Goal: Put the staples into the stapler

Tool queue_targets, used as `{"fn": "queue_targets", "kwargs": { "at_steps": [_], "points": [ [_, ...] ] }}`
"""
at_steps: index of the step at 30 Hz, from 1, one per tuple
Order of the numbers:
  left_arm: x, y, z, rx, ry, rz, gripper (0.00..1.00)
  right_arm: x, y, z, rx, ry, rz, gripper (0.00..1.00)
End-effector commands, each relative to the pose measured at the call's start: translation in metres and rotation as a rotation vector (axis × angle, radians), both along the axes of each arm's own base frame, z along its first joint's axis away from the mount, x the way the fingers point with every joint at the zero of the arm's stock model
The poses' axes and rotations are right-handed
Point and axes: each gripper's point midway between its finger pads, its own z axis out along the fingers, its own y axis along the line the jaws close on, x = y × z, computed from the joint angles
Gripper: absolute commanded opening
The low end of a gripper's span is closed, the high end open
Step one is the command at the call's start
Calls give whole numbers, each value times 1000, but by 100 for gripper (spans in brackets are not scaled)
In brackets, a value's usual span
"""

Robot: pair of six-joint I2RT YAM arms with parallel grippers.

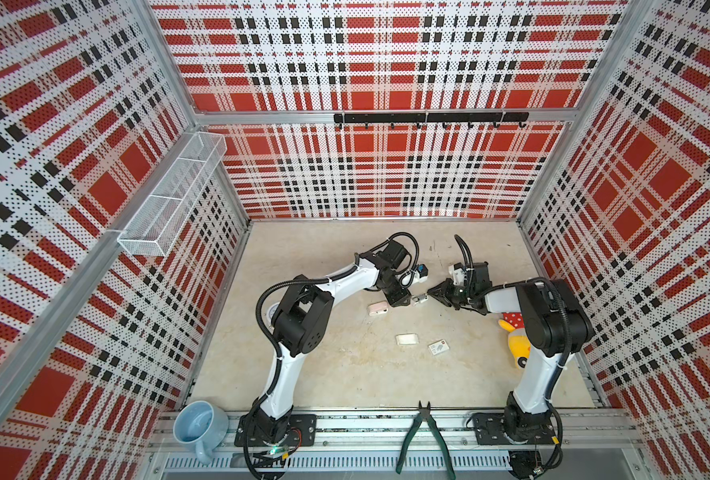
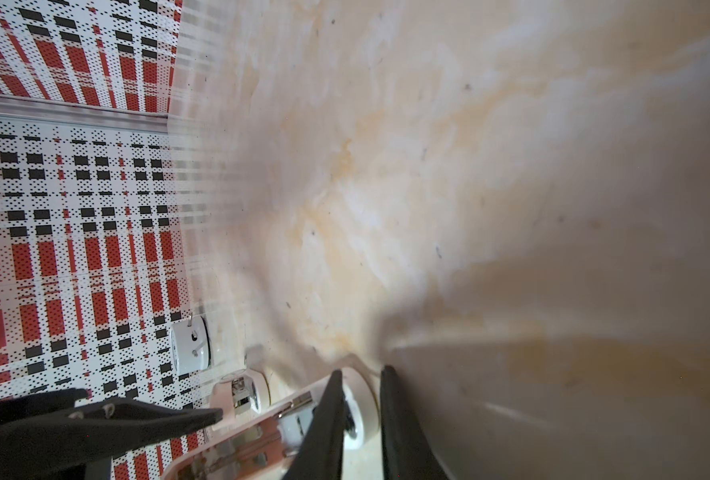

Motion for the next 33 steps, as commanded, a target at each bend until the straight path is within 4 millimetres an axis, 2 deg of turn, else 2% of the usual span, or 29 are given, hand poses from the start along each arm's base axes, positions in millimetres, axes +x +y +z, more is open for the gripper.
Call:
{"fn": "queue_targets", "kwargs": {
  "at_steps": [1,11,20,28,33],
  "points": [
    [4,-13,3,-27,-11,-5,40,-2,1,-6,8,3,3,19],
    [5,-15,1,-29,-7,-5,39,-7,6,-8,15,12,15,18],
    [4,-16,4,-34,-12,-13,29,-13,10,-10,9,23,31,16],
    [3,-18,6,-35,-21,-26,25,-17,14,-9,4,25,43,16],
    [2,-18,5,-13,-35,-40,24,-18,9,-9,-17,23,23,16]
  ]
}}
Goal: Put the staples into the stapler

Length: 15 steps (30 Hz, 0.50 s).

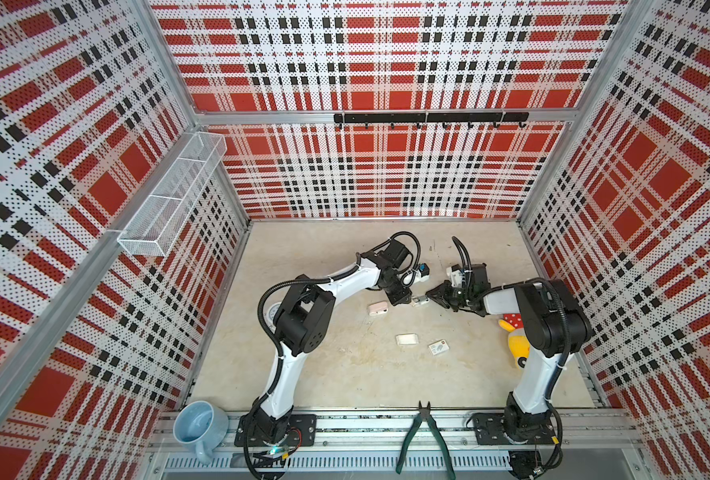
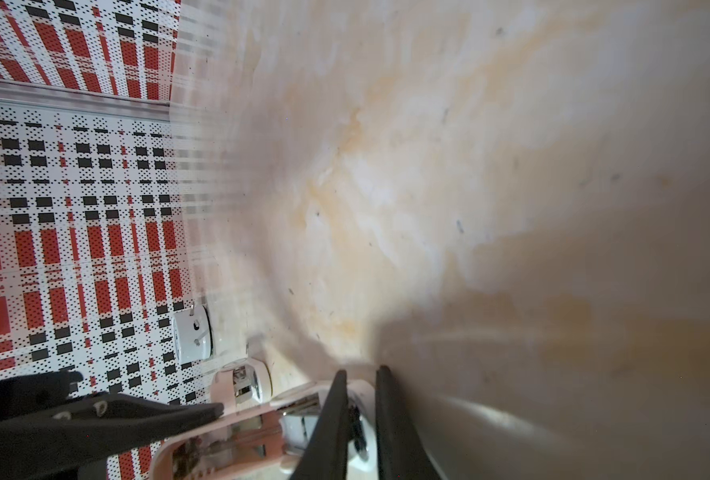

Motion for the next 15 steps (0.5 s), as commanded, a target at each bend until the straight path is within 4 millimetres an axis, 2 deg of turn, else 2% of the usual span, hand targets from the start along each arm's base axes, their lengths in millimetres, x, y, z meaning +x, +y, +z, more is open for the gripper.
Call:
{"fn": "queue_targets", "kwargs": {
  "at_steps": [1,7,15],
  "points": [
    [-2,-12,5,-2,-29,-42,23,-9,-2,-5,-34,14,-11,16],
    [-3,-8,4,67,-67,-95,23,-4,-2,7,-31,-1,-12,17],
    [-8,-9,-6,129,-60,-136,20,-8,0,8,-29,7,7,16]
  ]
}}
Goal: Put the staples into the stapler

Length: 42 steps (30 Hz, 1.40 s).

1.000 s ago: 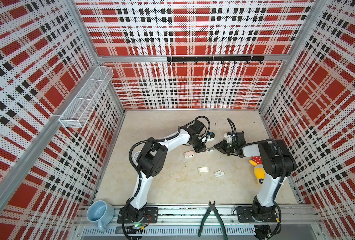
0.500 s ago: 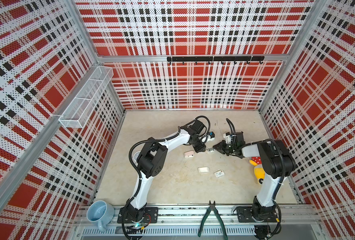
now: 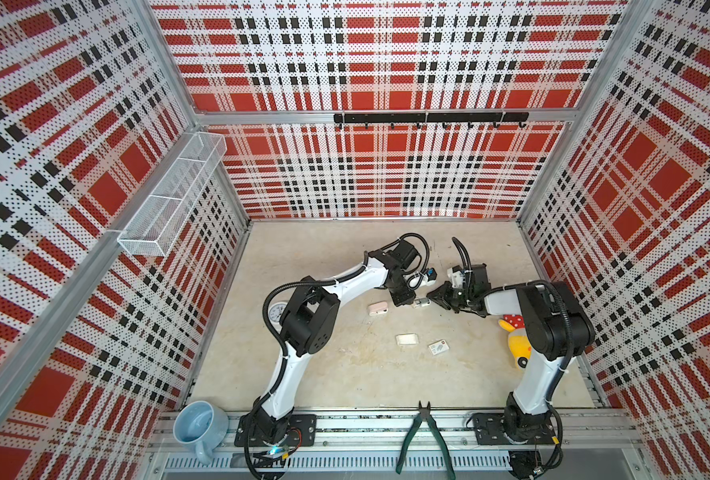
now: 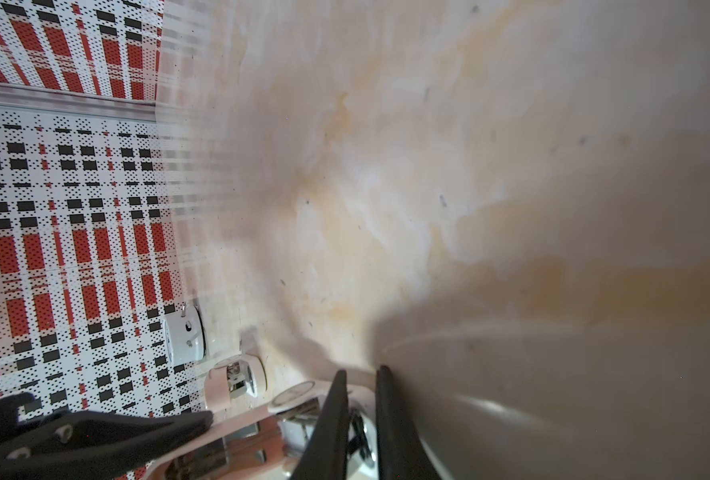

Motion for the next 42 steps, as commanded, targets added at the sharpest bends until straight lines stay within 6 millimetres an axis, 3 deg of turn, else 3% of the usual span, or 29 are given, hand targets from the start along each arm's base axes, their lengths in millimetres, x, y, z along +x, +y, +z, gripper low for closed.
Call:
{"fn": "queue_targets", "kwargs": {
  "at_steps": [1,25,42],
  "points": [
    [-3,-4,-7,30,5,-32,20,-3,2,7,-4,-13,17,16],
    [-9,-39,-16,50,20,-71,20,-15,2,-11,22,17,1,15],
    [-6,-49,-33,71,17,-88,19,-7,-29,-9,-6,23,-101,16]
  ]
}}
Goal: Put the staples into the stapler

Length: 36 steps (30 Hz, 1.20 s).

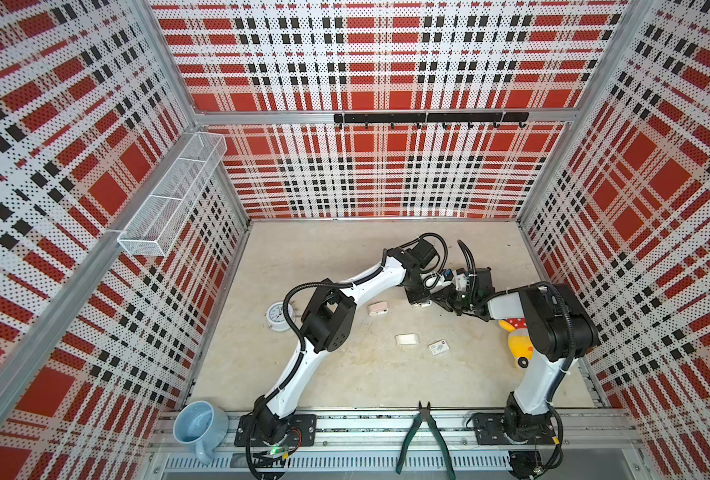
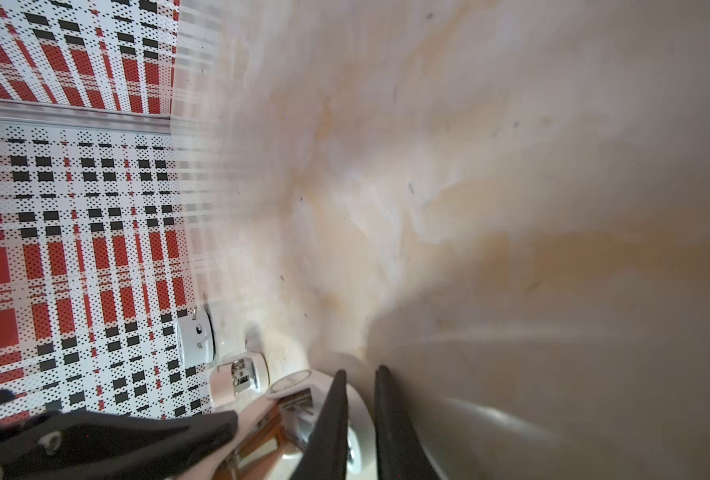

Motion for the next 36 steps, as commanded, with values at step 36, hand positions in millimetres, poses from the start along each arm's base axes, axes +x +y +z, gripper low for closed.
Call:
{"fn": "queue_targets", "kwargs": {
  "at_steps": [36],
  "points": [
    [-61,24,-96,415,201,-289,14,-72,-122,153,-317,-195,-278,17]
  ]
}}
